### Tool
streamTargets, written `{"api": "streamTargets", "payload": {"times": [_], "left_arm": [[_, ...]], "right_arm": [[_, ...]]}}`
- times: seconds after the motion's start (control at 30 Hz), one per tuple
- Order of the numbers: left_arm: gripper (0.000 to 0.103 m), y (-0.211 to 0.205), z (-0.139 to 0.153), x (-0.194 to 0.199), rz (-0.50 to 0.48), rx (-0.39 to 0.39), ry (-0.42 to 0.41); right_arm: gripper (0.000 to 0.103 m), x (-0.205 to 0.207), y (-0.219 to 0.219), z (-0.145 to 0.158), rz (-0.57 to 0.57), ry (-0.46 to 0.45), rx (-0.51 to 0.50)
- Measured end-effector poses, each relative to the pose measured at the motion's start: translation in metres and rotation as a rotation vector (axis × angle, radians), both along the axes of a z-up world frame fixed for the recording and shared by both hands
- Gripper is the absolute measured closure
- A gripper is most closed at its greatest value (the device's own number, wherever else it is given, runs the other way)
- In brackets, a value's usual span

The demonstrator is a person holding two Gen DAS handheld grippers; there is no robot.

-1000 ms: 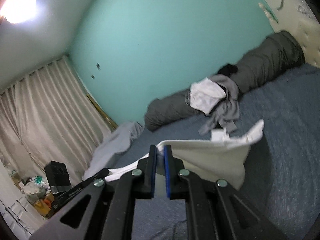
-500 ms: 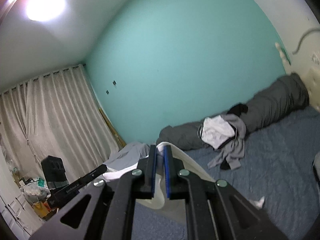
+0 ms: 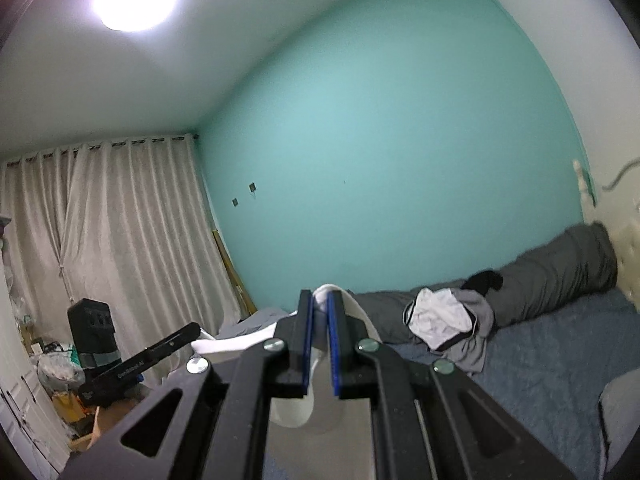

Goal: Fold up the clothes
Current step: 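Lift the white shirt hem up with both tools, stretching it between them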

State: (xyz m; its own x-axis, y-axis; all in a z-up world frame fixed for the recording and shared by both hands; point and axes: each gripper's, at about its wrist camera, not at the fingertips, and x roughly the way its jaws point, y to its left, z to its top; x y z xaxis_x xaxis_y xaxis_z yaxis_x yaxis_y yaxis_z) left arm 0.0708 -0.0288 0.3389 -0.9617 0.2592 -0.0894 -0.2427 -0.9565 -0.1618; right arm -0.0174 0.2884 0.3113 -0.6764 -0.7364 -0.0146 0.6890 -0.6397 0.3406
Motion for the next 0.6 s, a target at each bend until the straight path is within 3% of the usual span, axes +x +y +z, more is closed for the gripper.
{"api": "streamTargets", "payload": {"times": [0.23, 0.4, 0.6], "left_arm": [[0.095, 0.008, 0.034, 0.04, 0.009, -0.033, 0.06], [0.095, 0.01, 0.02, 0.042, 0.018, -0.036, 0.038], [0.095, 0.011, -0.019, 0.018, 0.022, -0.031, -0.038]], "right_arm": [[0.097, 0.028, 0.003, 0.031, -0.001, 0.057, 0.008], [0.097, 0.027, 0.003, 0.021, 0.002, 0.031, 0.023], [0.097, 0.006, -0.002, -0.021, -0.012, -0.063, 0.047]]}}
